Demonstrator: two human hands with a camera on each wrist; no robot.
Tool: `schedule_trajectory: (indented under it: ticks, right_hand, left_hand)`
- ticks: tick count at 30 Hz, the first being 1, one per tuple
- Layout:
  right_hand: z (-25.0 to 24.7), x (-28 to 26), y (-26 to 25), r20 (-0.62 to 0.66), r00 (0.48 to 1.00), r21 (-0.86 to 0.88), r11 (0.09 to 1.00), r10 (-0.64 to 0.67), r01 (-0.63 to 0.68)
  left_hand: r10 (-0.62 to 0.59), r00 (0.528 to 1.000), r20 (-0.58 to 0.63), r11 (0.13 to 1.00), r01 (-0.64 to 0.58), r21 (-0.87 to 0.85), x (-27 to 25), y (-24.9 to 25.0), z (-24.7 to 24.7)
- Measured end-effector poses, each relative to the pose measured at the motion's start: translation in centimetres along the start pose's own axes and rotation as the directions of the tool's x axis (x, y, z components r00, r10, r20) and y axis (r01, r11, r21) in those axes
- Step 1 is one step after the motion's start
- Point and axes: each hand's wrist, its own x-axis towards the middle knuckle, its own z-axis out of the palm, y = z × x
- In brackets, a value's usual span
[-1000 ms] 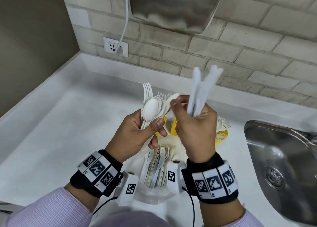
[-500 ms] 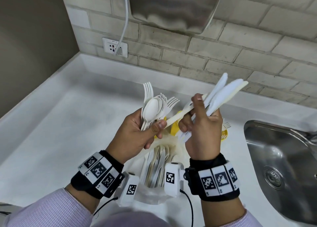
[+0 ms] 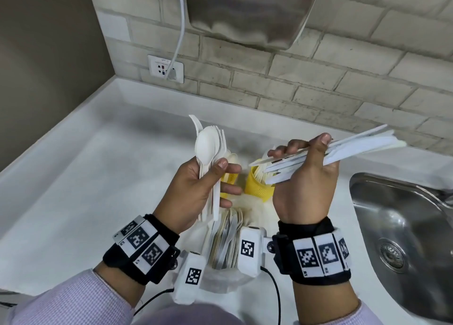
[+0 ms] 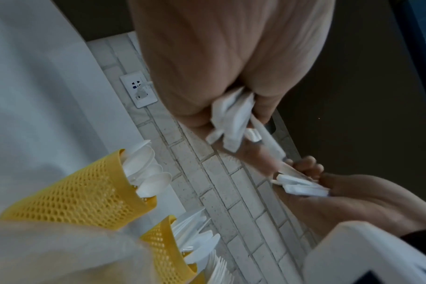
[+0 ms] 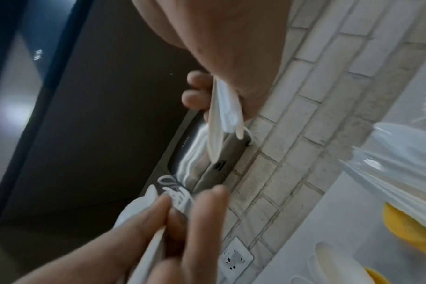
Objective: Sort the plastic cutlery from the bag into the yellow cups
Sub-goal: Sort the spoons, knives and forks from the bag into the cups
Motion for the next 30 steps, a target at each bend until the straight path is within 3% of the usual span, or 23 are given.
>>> schedule_trajectory:
  ticks: [5,8,12,19,22,26,30]
  right_hand:
    - [1.5,-1.4,0.2,0.195,0.966,-0.155,0.967,-0.172,0.204]
    - [1.8,-2.4,1.4,0.302,0.945,-0.259,0.943,-0.128,0.210]
    - [0.9,-2.9,3.7,0.331,0.938,-0.446,0.860,-0.099,0.248]
    - [-1.2,-1.2,3.8,0.382,0.916,-0.592,0.729,-0.122,0.344]
    - [-1.6,-0.8,3.3,0.352,0.921,-0.611,0.705,-0.166,0.360]
    - [-2.4,0.5,2.6,0.210,0.947,-0.601,0.731,-0.244,0.322]
    - [-3.6,2.7,1.7,0.078,0.931,-0.629,0.707,-0.356,0.324]
  left_hand:
    - [-0.130,0.990,0.052,0.977,0.137,-0.163,0.1,-0.1,0.5]
    - [-0.185,0.980,0.069,0.945,0.196,-0.261,0.2,-0.2,0.6]
    - [-0.211,0.975,0.068,0.936,0.222,-0.275,0.2,0.0,0.8]
    - [-0.225,0.974,-0.029,0.937,0.208,-0.281,0.5,-0.3,0.5]
    - [-0.225,0.974,-0.001,0.942,0.218,-0.257,0.5,-0.5,0.7]
    - [-0.221,0.975,0.012,0.948,0.217,-0.233,0.6,-0.6,0.7]
    - [-0.219,0.975,0.042,0.951,0.222,-0.213,0.5,-0.6,0.6]
